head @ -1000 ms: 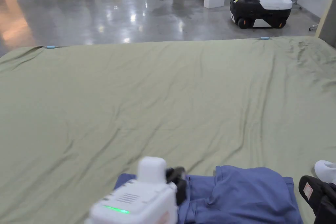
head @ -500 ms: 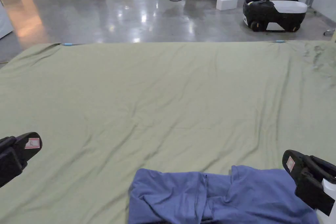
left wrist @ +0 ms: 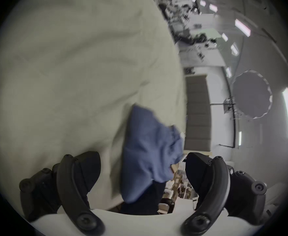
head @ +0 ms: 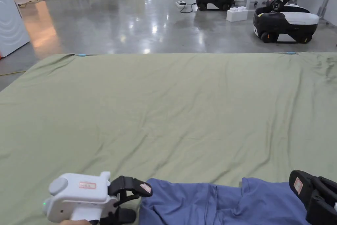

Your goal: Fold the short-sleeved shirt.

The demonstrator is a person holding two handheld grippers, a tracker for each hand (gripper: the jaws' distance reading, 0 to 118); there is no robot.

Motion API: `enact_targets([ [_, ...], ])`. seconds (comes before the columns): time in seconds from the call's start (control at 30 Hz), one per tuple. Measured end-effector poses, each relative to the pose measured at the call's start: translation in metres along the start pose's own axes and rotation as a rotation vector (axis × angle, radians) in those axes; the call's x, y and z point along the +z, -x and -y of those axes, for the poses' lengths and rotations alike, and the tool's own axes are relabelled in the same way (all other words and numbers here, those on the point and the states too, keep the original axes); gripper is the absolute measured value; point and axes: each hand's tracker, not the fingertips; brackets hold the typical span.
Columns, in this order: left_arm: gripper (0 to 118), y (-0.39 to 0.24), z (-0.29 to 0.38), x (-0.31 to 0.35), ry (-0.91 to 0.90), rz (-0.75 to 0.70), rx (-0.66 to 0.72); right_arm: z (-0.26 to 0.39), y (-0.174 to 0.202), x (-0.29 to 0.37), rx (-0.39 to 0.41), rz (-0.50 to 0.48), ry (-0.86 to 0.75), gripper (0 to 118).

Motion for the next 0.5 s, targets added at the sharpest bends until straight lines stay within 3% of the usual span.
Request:
enact_targets([
  [0.13, 108, -0.006, -0.01, -0.013, -0.034, 0.103, -0.026, 0.005, -0.014, 0.002, -0.057, 0.008, 0.006, 2],
  [0.17, 93, -0.006, -0.014, -0.021, -0.024, 0.101, -0.024, 0.006, -0.015, 0.001, -0.059, 0.012, 0.011, 2],
  [0.2, 47, -0.004, -0.016, -0.028, 0.011, 0.065, 0.001, 0.006, -0.016, 0.001, -0.063, 0.021, 0.017, 2],
  [0.23, 7, 0.003, -0.012, -0.026, -0.073, 0.065, 0.063, 0.005, -0.016, 0.0, -0.073, 0.04, 0.026, 2],
  [0.3, 7, 0.006, -0.007, -0.013, -0.017, 0.09, 0.05, 0.005, -0.021, 0.004, -0.092, 0.045, 0.023, 2],
  [0.37, 7, 0.001, -0.005, 0.018, -0.034, 0.006, -0.033, 0.005, -0.025, 0.008, -0.089, 0.055, 0.016, 2],
  [0.5, 7, -0.018, -0.009, 0.104, -0.137, -0.028, -0.063, 0.003, -0.026, 0.002, -0.064, 0.07, 0.029, 2],
])
